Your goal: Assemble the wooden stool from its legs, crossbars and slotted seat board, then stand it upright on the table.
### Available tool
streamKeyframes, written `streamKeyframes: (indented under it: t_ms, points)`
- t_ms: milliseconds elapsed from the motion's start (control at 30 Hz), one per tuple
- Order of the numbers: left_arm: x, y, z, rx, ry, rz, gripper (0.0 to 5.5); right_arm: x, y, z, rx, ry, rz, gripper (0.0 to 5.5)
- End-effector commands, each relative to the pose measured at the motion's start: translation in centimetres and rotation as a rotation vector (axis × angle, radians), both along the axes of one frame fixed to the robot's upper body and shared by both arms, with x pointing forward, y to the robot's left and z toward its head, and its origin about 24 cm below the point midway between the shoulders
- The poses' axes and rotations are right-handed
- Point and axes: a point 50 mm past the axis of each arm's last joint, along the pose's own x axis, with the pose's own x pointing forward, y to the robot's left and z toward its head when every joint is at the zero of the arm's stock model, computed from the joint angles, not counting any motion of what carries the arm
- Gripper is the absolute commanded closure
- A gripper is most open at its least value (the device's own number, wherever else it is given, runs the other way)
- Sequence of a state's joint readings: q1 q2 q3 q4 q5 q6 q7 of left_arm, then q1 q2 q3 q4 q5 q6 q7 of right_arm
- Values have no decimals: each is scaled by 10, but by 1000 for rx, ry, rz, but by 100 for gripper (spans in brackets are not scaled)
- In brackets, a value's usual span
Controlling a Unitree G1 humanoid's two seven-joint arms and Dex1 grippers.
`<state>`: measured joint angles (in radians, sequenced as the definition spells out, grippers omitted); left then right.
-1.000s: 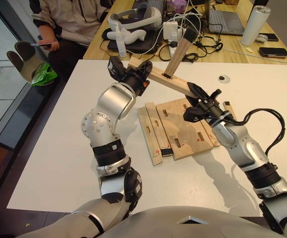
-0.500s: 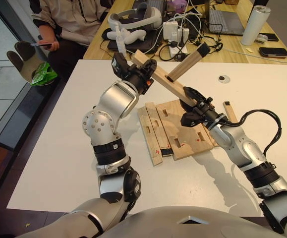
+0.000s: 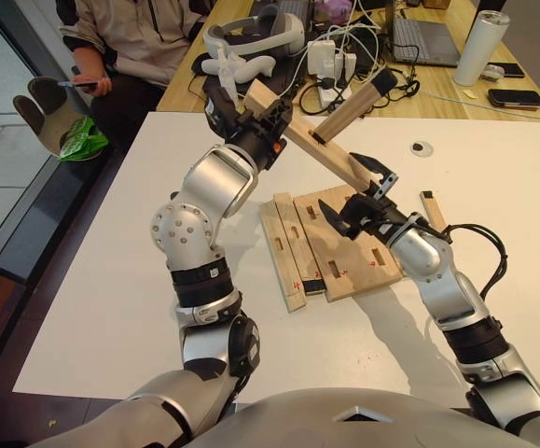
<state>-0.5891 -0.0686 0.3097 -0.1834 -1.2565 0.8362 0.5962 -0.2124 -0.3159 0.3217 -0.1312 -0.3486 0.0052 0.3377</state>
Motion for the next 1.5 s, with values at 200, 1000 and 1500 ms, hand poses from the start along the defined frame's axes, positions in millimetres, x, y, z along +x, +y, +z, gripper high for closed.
streamKeyframes:
  t_ms: [200, 1000, 1500]
  points:
    - [1, -1, 6, 73, -53, -13, 447, -1, -8, 3, 269, 241, -54, 10]
    - [-18, 39, -5, 359, -51, 52, 448, -24, -113, -12, 616, 725, -421, 10]
    - [-33, 32, -46, 632, 187, 82, 448, -57, -25, -21, 538, 684, -201, 10]
